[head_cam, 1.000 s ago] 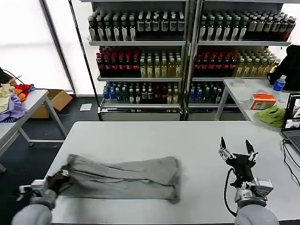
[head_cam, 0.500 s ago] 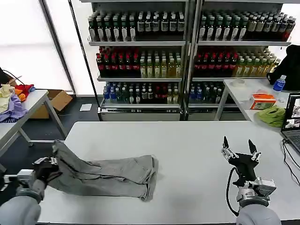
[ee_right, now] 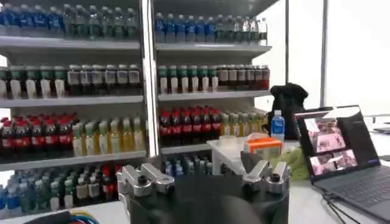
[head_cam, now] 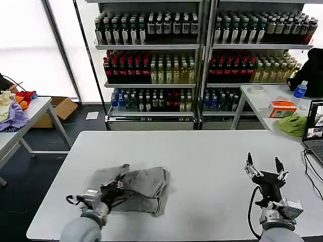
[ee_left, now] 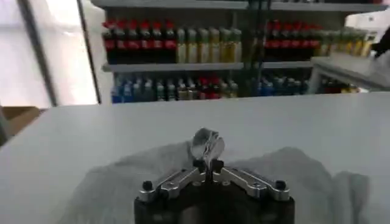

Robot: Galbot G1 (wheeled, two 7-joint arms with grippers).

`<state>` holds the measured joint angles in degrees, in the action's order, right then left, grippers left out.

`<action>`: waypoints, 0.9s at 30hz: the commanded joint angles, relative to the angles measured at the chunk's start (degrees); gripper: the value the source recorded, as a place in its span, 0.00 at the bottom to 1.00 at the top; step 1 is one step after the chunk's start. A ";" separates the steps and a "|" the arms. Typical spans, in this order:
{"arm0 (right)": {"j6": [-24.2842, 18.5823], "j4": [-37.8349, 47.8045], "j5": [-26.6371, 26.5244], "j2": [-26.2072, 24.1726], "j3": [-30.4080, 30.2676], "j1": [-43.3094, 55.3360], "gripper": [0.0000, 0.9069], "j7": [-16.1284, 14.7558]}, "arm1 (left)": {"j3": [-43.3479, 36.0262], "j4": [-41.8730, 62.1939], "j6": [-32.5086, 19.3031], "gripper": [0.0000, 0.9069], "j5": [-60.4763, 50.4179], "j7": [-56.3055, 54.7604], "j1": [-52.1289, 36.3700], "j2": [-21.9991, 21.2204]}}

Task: Fold and organize the clothes.

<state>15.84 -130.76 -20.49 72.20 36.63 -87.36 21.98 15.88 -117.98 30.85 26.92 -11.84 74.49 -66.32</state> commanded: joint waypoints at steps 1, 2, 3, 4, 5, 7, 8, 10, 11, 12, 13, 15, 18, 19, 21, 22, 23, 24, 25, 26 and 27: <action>0.05 -0.39 1.99 2.18 0.66 -2.10 1.00 0.14 | -12.49 0.87 1.05 0.00 1.35 -1.09 -6.97 -2.68; 0.09 -0.30 2.07 2.25 0.70 -2.02 1.00 0.15 | -12.89 1.06 1.08 0.00 1.29 -1.11 -7.00 -2.68; 0.10 -0.25 2.08 2.34 0.71 -1.94 1.00 0.20 | -13.12 1.18 1.12 0.00 1.27 -1.10 -7.01 -2.67; 0.09 -0.09 2.08 2.47 0.70 -1.87 1.00 0.21 | -13.33 1.41 1.13 0.00 1.22 -1.03 -7.00 -2.69; 0.07 0.03 2.10 2.56 0.61 -1.84 1.00 0.18 | -13.44 1.75 1.09 0.00 1.03 -0.97 -7.01 -2.72; -0.02 0.54 2.13 2.68 0.43 -1.68 1.00 0.16 | -13.54 2.12 1.14 0.00 1.08 -1.01 -7.02 -2.92; -0.07 0.88 2.13 2.73 0.32 -1.58 1.00 0.13 | -13.61 2.15 1.22 0.00 1.09 -1.03 -6.97 -2.95; -0.32 1.64 2.20 2.83 0.09 -1.35 1.00 0.13 | -13.69 2.12 1.50 0.00 1.14 -1.07 -6.80 -3.02; -0.43 2.13 2.28 2.97 -0.10 -1.29 1.00 0.14 | -13.75 2.02 1.52 0.00 1.11 -1.18 -6.64 -3.04; -0.56 2.26 2.40 3.07 -0.24 -1.24 1.00 0.14 | -13.74 1.83 1.61 0.00 1.09 -1.18 -6.56 -3.08; -0.63 2.64 2.47 3.16 -0.38 -1.23 1.00 0.13 | -13.62 1.73 2.07 0.00 1.08 -0.97 -6.45 -3.22; -0.77 2.95 2.59 3.23 -0.68 -1.24 1.00 0.06 | -13.40 2.23 2.12 0.07 0.13 -0.74 -6.39 -3.61; -0.78 3.36 2.52 3.10 -0.56 -1.05 1.00 0.40 | -13.14 3.40 1.44 1.00 -0.30 -0.09 -6.53 -4.36; -0.77 3.42 2.53 3.02 -0.49 -0.99 1.00 0.44 | -13.16 3.31 0.76 1.00 0.05 0.07 -6.37 -4.56; -0.76 3.38 2.50 2.84 -0.56 -0.96 1.00 0.54 | -13.28 2.37 -0.63 1.00 3.76 0.00 -5.62 -4.93; -0.77 3.38 2.52 2.83 -0.64 -0.88 1.00 0.53 | -13.24 1.88 -0.98 1.00 5.69 -0.43 -5.46 -5.27; -0.75 3.28 2.58 2.85 -0.83 -0.81 1.00 0.60 | -12.93 1.14 -1.30 1.00 10.97 -1.53 -5.36 -5.76; -0.75 3.26 2.60 2.86 -0.86 -0.78 1.00 0.63 | -12.84 0.84 -1.42 1.00 13.73 -1.88 -5.34 -6.09; -0.71 3.22 2.68 2.85 -1.10 -0.61 1.00 0.69 | -12.25 -1.59 -1.99 1.00 18.30 -3.22 -5.17 -6.58; -0.68 3.19 2.75 2.77 -1.26 -0.48 1.00 0.68 | -11.62 -3.11 -1.95 1.00 21.35 -3.65 -5.05 -6.86; -0.67 3.25 2.81 2.57 -1.44 -0.34 1.00 0.71 | -10.88 -4.58 -1.98 1.00 25.35 -3.95 -4.97 -7.14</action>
<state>15.14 -128.10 -17.89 74.83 35.64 -87.82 22.56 3.94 -116.33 30.80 30.79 -12.84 69.29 -71.12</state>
